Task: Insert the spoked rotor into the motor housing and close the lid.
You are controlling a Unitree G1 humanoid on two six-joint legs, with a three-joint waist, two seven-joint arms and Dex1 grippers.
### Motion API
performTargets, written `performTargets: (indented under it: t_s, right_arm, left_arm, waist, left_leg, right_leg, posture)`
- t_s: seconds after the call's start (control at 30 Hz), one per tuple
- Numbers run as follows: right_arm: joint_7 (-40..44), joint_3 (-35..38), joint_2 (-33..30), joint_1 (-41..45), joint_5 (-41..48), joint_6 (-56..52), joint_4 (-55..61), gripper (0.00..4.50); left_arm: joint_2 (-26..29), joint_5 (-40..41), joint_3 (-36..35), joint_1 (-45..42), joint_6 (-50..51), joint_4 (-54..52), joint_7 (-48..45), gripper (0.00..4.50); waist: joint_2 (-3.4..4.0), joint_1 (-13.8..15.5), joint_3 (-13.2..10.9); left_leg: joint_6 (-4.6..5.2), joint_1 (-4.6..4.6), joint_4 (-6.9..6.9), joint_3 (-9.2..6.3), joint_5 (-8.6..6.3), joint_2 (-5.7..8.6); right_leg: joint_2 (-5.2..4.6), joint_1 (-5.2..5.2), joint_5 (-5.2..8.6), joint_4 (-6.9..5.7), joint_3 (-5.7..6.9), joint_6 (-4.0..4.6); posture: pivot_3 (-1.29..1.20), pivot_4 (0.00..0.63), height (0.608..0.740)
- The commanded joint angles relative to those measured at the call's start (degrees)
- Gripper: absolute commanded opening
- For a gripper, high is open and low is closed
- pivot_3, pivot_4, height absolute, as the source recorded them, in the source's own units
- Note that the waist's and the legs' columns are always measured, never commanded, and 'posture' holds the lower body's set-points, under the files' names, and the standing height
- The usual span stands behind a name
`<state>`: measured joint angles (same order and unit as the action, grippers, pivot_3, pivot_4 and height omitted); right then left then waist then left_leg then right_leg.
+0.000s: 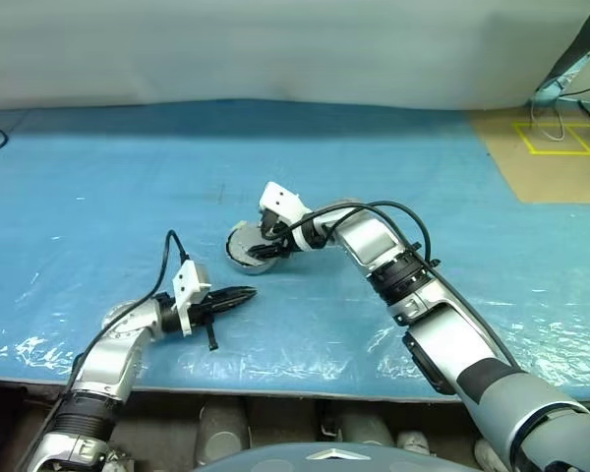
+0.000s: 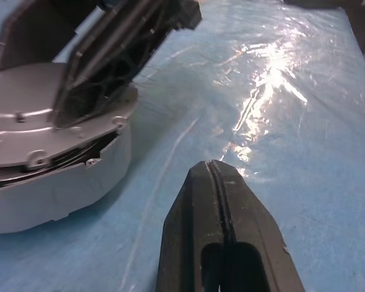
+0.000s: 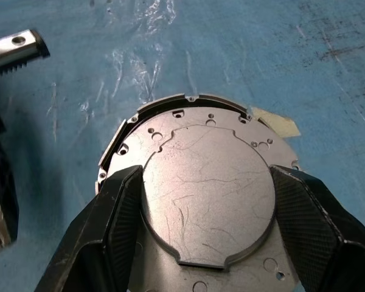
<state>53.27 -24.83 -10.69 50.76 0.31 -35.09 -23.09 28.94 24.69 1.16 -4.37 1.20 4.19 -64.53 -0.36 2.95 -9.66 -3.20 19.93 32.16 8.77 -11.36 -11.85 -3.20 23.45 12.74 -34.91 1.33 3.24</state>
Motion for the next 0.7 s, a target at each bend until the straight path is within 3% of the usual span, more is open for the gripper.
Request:
performTargets:
  t_s: [0.03,0.23,0.4,0.7]
  right_arm:
    - [1.9,-0.3,-4.0,-3.0,-0.9,0.0,0.4,2.94]
    - [7.8,-0.9,-10.7,-7.9,0.2,1.3,8.4,2.94]
    - [9.3,-0.5,-12.8,-8.7,0.6,1.8,10.3,2.94]
    - [18.5,0.2,-19.3,-10.5,3.6,5.4,16.3,2.94]
  left_arm:
    - [2.0,2.6,-4.2,-0.2,1.9,-2.1,0.7,0.00]
    - [3.4,3.0,-6.2,-1.4,5.0,-4.1,2.4,0.00]
    - [3.4,2.8,-6.7,-3.6,7.3,-4.7,4.2,0.00]
    - [1.2,0.5,-3.5,-7.7,9.6,-6.2,8.2,0.00]
  waist:
    - [0.01,0.2,0.0]
    - [0.00,1.2,0.0]
    - [-0.01,1.0,0.0]
    - [-0.01,1.1,0.0]
  left_leg:
    - [0.00,-0.02,0.01,0.00,0.00,0.00]
    - [0.02,-0.11,0.01,0.00,0.00,0.00]
    - [0.02,-0.16,0.01,0.00,0.00,0.01]
    - [0.04,0.05,0.00,0.00,0.00,0.02]
  right_leg:
    - [-0.02,-0.03,0.00,0.00,0.00,0.00]
    - [-0.15,-0.18,0.01,0.06,-0.02,-0.02]
    - [-0.09,-0.18,0.01,0.02,-0.01,-0.02]
    - [-0.08,-0.08,0.01,0.13,0.00,-0.02]
  posture:
    - [0.00,0.150,0.740]
    - [0.00,0.150,0.740]
    - [0.00,0.150,0.740]
    - [0.00,0.150,0.740]
